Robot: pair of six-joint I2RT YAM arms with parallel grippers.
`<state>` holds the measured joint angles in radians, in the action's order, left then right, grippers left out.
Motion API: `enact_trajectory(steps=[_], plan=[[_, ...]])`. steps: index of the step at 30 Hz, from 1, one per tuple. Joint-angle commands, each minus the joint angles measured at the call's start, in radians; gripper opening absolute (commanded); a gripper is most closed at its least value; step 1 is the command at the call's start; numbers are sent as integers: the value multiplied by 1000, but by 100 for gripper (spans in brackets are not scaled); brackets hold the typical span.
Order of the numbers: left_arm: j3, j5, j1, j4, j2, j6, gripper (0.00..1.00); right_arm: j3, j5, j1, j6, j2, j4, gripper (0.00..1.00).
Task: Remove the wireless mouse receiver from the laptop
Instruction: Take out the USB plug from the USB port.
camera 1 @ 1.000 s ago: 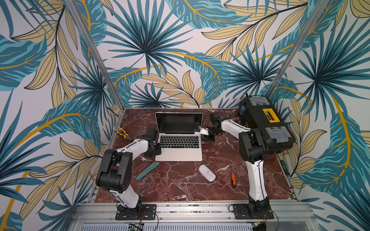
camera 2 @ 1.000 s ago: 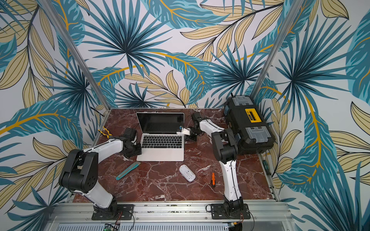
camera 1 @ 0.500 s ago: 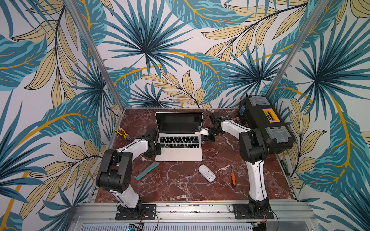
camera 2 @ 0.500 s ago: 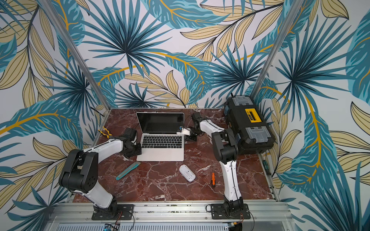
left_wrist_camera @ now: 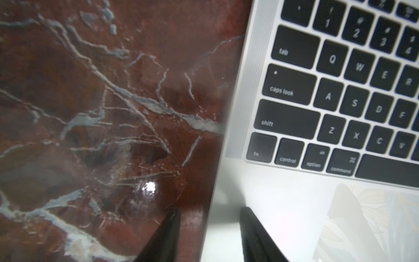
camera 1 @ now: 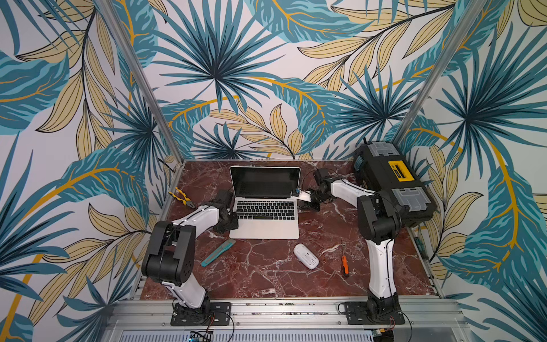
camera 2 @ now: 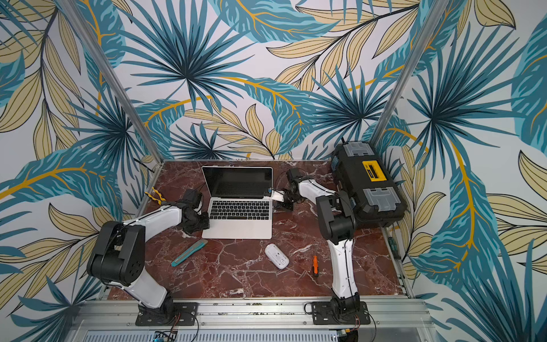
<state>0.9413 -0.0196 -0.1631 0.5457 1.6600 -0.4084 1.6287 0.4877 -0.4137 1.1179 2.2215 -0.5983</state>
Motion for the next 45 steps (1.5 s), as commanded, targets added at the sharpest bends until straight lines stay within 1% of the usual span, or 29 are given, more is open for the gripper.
enact_trajectory(steps=[1,6,11,14,17,20,22,25,27,29,30,31,33,34,35,36,39,41,45], plan=[[-39,10,-5,66,39,13,47,-83,-70,35,7,2,-79,4],[-45,3,-5,65,33,14,47,-127,-58,52,-41,-40,-60,3],[-51,5,-4,54,21,14,46,-202,-46,62,-155,-113,11,2],[-56,31,-5,52,-22,12,46,-256,-34,62,-241,-179,75,1],[-75,55,-4,37,-105,-9,47,-353,6,62,-312,-274,151,3],[-109,29,-19,-7,-222,-11,47,-433,36,56,-407,-360,187,4],[-116,4,-46,-28,-285,8,47,-489,42,47,-476,-426,218,4],[-118,-74,-116,-81,-336,56,47,-592,41,34,-605,-528,295,4],[-125,-167,-171,-144,-349,79,47,-665,26,30,-709,-605,352,5],[-132,-260,-244,-228,-340,105,48,-752,20,29,-816,-696,422,7],[-130,-312,-306,-284,-319,128,50,-810,33,28,-871,-756,458,7],[-121,-343,-353,-316,-297,151,52,-852,31,26,-921,-799,484,7],[-101,-421,-462,-388,-245,234,59,-922,24,24,-1004,-902,528,7],[-91,-421,-511,-417,-218,266,63,-966,10,23,-1054,-949,560,7],[-74,-397,-549,-441,-192,279,66,-1005,29,23,-1091,-1005,575,7],[-50,-401,-567,-459,-154,288,68,-1032,40,21,-1115,-1052,581,7],[16,-516,-577,-530,-27,296,70,-1074,46,19,-1200,-1156,566,8],[45,-592,-592,-552,32,357,75,-1090,37,10,-1238,-1200,545,8],[56,-674,-620,-567,71,504,82,-1153,66,-2,-1282,-1303,536,8]])
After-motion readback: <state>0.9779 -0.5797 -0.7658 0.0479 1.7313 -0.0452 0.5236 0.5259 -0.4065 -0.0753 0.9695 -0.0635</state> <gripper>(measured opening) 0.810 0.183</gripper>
